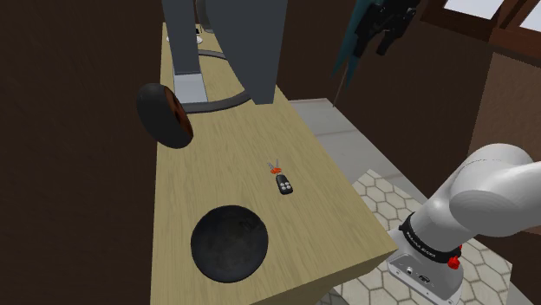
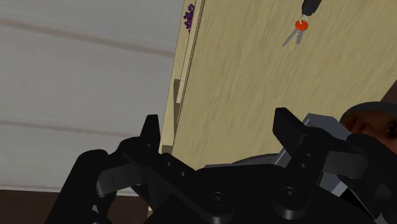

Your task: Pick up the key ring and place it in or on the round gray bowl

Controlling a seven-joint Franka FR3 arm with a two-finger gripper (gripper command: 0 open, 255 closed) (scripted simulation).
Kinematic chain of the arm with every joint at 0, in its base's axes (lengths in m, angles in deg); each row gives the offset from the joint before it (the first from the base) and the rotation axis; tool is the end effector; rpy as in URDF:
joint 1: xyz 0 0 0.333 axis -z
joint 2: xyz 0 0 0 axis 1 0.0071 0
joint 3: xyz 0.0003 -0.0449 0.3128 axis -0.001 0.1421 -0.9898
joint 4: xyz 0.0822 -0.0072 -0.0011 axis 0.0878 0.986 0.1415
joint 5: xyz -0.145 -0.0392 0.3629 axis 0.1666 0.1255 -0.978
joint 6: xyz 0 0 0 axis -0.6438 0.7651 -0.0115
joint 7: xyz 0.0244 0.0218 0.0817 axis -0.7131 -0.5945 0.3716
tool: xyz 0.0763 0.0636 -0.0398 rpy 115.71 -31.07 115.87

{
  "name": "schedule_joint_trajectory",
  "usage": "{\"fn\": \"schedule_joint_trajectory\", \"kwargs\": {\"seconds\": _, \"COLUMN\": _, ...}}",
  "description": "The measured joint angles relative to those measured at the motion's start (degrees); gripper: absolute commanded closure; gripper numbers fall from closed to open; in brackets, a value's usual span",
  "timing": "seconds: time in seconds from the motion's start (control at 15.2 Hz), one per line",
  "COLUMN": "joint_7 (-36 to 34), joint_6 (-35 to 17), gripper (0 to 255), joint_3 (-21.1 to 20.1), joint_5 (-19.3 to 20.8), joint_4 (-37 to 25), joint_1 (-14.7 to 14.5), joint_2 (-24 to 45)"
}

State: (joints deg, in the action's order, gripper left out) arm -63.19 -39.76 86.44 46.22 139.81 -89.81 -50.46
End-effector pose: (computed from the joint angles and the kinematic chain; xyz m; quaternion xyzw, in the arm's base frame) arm 0.3310 -0.0138 0.6255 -0.9945 0.0775 -0.0699 0.0120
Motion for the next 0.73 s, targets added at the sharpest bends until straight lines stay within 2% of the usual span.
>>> {"fn": "schedule_joint_trajectory", "kwargs": {"seconds": 0.26, "joint_7": -2.25, "joint_6": -1.95, "gripper": 0, "joint_3": -1.84, "joint_5": -0.98, "joint_4": 3.0, "joint_1": -0.49, "joint_2": -0.42}}
{"fn": "schedule_joint_trajectory", "kwargs": {"seconds": 0.73, "joint_7": -9.78, "joint_6": -9.56, "gripper": 0, "joint_3": -8.16, "joint_5": -4.62, "joint_4": 10.37, "joint_1": -2.57, "joint_2": 1.76}}
